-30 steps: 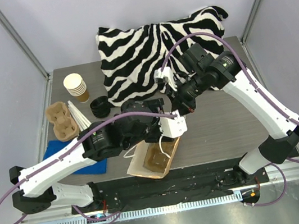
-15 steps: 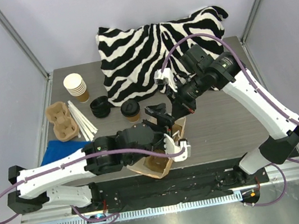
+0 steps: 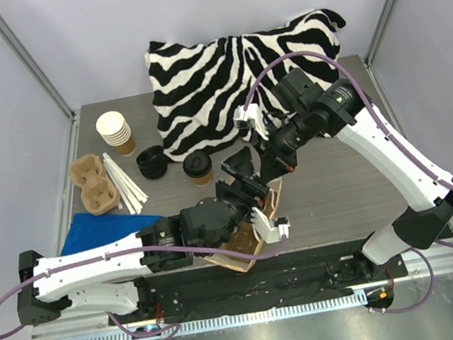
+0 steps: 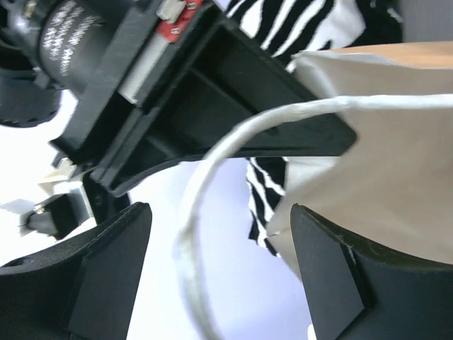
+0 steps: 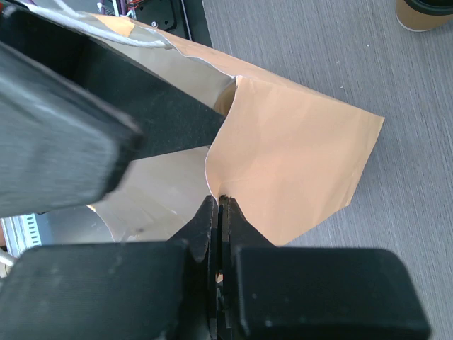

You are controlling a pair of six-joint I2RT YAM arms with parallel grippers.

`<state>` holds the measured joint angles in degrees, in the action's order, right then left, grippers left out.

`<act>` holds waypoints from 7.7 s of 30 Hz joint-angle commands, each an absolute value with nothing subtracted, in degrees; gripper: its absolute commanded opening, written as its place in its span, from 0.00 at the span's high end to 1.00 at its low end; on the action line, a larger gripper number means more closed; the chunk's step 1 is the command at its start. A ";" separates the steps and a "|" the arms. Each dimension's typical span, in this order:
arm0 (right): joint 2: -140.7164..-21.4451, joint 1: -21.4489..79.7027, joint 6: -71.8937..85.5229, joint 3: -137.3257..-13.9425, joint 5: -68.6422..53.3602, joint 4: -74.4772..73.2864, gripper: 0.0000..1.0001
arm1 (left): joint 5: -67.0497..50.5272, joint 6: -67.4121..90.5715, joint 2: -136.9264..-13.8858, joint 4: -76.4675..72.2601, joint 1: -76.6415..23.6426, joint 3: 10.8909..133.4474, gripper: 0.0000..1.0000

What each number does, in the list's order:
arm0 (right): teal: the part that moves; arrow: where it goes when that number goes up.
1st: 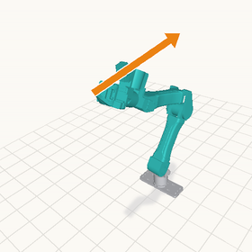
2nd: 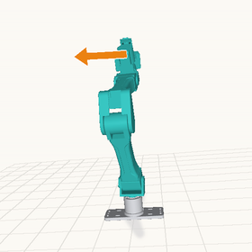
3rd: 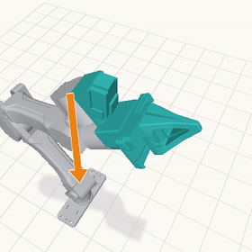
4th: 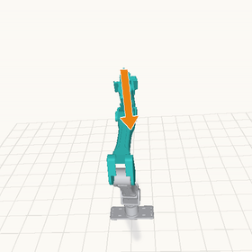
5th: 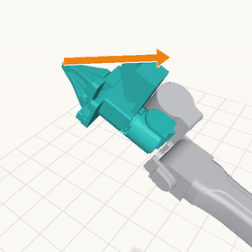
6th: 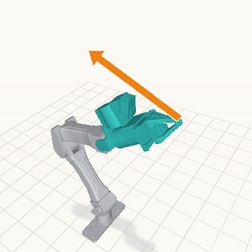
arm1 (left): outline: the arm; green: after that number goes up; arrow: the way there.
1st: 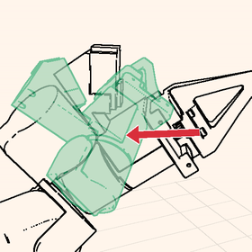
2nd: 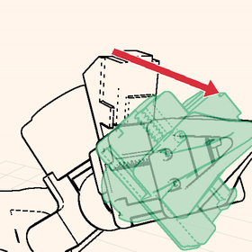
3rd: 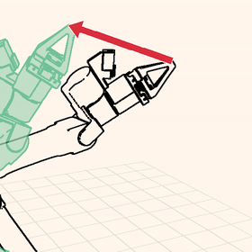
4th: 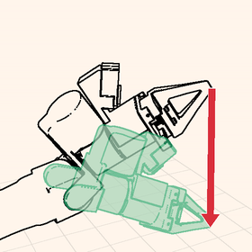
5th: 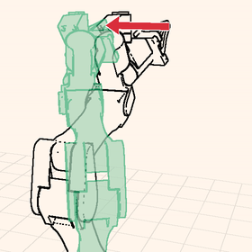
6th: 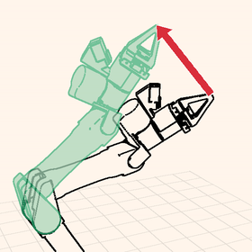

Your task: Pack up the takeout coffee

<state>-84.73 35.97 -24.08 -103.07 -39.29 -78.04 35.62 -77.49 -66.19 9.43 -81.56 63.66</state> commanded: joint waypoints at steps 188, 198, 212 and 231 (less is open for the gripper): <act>-66.36 8.96 -8.35 -79.19 -26.98 -66.44 0.99 | -2.37 -2.90 -116.37 63.19 -27.77 108.55 0.14; -67.32 8.96 -8.53 -79.80 -26.98 -66.36 0.99 | -2.29 -2.81 -117.51 62.40 -27.69 107.49 0.20; -68.29 8.88 -8.61 -80.24 -27.24 -66.36 0.99 | -0.79 -2.29 -118.39 60.65 -27.77 104.51 0.25; -68.73 8.96 -8.79 -80.42 -27.42 -66.88 0.99 | 1.50 -2.46 -120.76 54.14 -27.69 95.80 0.21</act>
<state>-67.64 9.10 -7.42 -79.35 -28.67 -67.05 -0.56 -2.00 -114.21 58.08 -28.12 101.10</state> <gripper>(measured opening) 0.032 0.780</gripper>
